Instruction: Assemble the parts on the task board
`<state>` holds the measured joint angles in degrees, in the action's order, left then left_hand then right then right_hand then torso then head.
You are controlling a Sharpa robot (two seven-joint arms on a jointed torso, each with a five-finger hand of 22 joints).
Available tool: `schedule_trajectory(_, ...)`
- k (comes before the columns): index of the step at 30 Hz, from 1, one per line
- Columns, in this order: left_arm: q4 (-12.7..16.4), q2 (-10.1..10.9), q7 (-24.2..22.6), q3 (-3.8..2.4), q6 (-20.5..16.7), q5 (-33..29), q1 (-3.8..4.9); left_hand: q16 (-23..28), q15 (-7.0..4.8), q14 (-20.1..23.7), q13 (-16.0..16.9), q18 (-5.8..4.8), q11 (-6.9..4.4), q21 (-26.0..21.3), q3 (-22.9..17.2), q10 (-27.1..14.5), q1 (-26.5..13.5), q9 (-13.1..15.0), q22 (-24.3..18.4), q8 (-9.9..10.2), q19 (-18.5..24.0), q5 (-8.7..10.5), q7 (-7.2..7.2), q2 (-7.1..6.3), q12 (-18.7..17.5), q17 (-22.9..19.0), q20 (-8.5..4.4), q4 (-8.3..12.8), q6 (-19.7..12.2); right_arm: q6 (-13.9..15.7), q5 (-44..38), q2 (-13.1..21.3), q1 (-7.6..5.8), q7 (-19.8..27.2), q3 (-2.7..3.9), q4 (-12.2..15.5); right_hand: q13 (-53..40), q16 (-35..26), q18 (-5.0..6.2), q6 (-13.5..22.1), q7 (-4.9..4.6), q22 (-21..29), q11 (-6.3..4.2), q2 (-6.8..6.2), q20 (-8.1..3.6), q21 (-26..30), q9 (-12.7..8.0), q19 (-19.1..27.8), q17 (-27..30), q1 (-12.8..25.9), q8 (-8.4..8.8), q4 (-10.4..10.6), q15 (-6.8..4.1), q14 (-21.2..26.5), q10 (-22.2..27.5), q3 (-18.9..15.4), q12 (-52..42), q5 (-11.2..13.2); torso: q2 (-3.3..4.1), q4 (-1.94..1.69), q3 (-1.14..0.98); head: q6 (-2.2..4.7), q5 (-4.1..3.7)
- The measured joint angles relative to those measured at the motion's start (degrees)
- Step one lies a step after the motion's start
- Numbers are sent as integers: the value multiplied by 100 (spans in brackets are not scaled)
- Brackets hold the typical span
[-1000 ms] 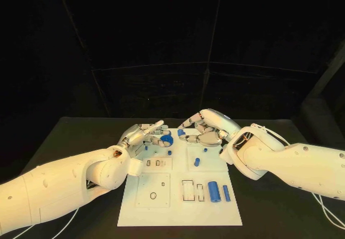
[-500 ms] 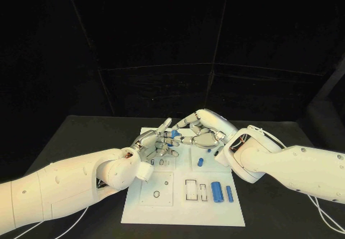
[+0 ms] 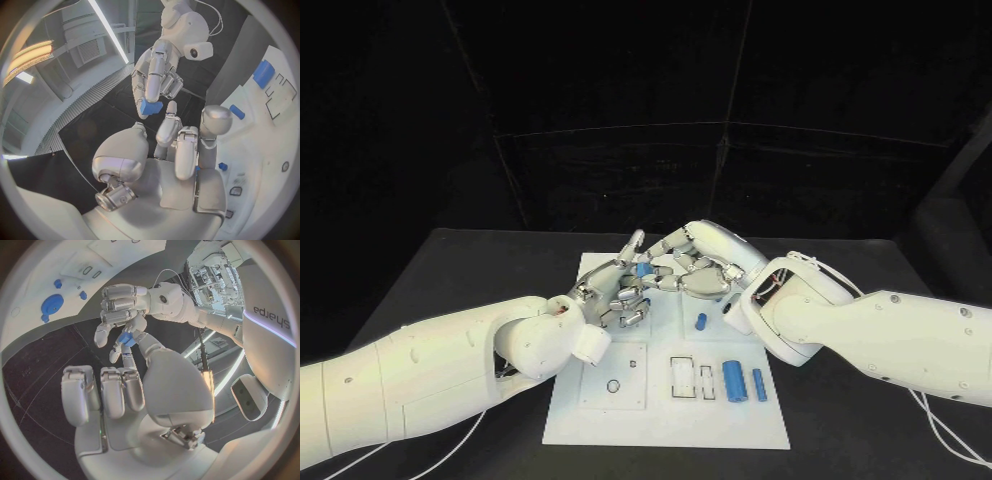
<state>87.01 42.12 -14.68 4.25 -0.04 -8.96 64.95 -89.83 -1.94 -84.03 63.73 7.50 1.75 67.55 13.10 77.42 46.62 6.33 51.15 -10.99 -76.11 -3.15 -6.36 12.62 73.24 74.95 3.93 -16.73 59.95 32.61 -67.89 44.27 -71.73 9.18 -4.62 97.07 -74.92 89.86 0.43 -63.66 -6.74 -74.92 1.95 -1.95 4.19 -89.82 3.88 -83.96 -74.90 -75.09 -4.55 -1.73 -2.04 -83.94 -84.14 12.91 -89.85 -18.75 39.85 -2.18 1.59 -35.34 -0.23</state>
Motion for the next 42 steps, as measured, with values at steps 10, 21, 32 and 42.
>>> schedule_trajectory(10, 20, 41, -3, 1, 251, -145, 0, 0, 0, 0, 304, -83, -13, 395, 175, 49, 10, 137, 503, -17, -10, 0, 21, 234, 192, -1, 7, -2, 60, -23, -15, 22, 10, 3, 1, -4, 0, 0, 0, 1, 15, 0, 0, -1, 0, 0, 1, 0, 0, 1, -5, 0, 0, 0, 0, -1, 0, 11, 0, 0, -7, -35, -7)
schedule_trajectory(21, 13, 66, 52, 1, 379, -122, 0, 0, 1, 0, 421, -84, -43, 556, 253, 120, 104, 286, 736, -80, -27, 0, 85, 328, 259, -1, -10, -2, 180, -21, -26, 63, 12, 28, 2, 8, 0, 0, 0, -24, -5, 0, 0, -1, 0, 0, 9, 0, -4, 1, -3, 1, 0, 0, 0, -3, 0, 13, 0, 0, -6, -54, -22)
schedule_trajectory(32, 16, 124, 65, 4, 396, -75, -2, 0, -41, -1, 509, -84, -84, 645, 253, 162, 160, 395, 858, -133, -35, 0, 95, 383, 315, -2, -18, -2, 230, -22, -66, 113, 11, 47, 5, -3, 0, 0, 0, -24, -4, 1, 0, -2, 0, 0, 12, 0, -3, 2, -12, 2, 0, 0, 0, -4, 0, 36, -5, -8, -1, -76, -28)
schedule_trajectory(42, 7, 145, 71, 8, 397, -61, -5, 0, -41, -1, 561, -84, -105, 728, 253, 182, 184, 474, 962, -167, -63, 0, 116, 407, 353, -2, -45, -2, 250, -31, -100, 139, 7, 74, 8, -23, 0, 0, 0, -22, -2, 1, 0, -3, 0, 0, 10, 0, -3, 3, -11, 10, 0, 0, 0, -12, 0, 45, -3, -8, 0, -85, -27)
